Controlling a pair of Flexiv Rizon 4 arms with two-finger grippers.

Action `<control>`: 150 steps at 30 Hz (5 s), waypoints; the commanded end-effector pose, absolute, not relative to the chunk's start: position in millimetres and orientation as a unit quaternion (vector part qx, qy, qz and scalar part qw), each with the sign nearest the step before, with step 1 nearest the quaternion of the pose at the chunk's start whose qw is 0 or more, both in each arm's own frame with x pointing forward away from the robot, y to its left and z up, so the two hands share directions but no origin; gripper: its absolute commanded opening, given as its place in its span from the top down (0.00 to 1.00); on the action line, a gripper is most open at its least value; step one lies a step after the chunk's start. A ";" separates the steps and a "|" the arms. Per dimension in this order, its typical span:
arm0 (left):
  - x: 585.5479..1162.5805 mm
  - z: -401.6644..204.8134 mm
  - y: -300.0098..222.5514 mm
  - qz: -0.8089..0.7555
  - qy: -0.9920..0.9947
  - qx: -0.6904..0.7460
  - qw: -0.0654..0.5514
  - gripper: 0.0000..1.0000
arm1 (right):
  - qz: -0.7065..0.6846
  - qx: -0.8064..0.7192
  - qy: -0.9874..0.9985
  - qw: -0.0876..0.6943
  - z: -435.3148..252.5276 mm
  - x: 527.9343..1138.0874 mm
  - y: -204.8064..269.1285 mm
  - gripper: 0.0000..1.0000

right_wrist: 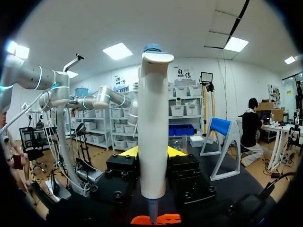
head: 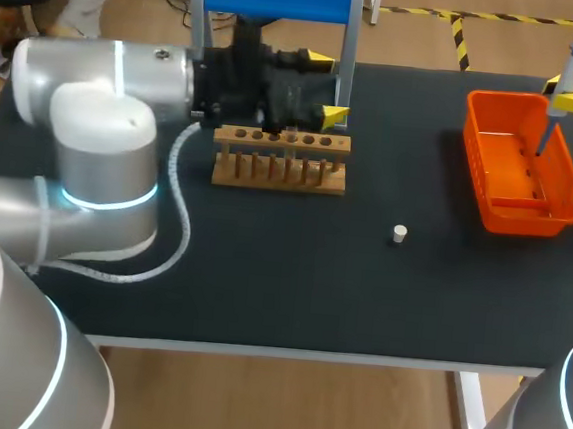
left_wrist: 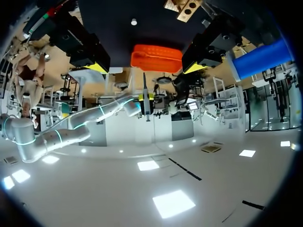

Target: Invert the test tube, pick up the pipette, mount the tip to pipette, aspirate from beaker and dispense into the tube, eject the tip, return the pipette, and cap with the stopper.

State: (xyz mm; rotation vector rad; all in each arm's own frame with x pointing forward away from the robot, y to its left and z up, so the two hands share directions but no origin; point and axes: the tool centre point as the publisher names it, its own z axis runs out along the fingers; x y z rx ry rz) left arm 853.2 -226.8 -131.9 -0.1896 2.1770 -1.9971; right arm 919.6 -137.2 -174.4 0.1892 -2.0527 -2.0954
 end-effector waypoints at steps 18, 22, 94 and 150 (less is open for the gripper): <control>850.9 -144.2 -221.9 -0.715 0.689 -0.084 0.081 0.00 | -0.709 0.066 -0.695 0.103 -174.4 921.5 -138.9 1.00; 850.7 -144.0 -222.5 -0.709 0.696 -0.087 0.077 0.00 | -0.709 0.066 -0.695 0.103 -174.4 921.5 -138.9 1.00; 849.5 -145.2 -225.2 -0.686 0.717 -0.097 0.069 0.00 | -0.674 0.030 -0.737 0.038 -141.9 790.8 15.4 1.00; 849.5 -145.2 -225.2 -0.686 0.717 -0.097 0.069 0.00 | -0.701 0.045 -0.705 0.094 -196.5 834.9 186.5 1.00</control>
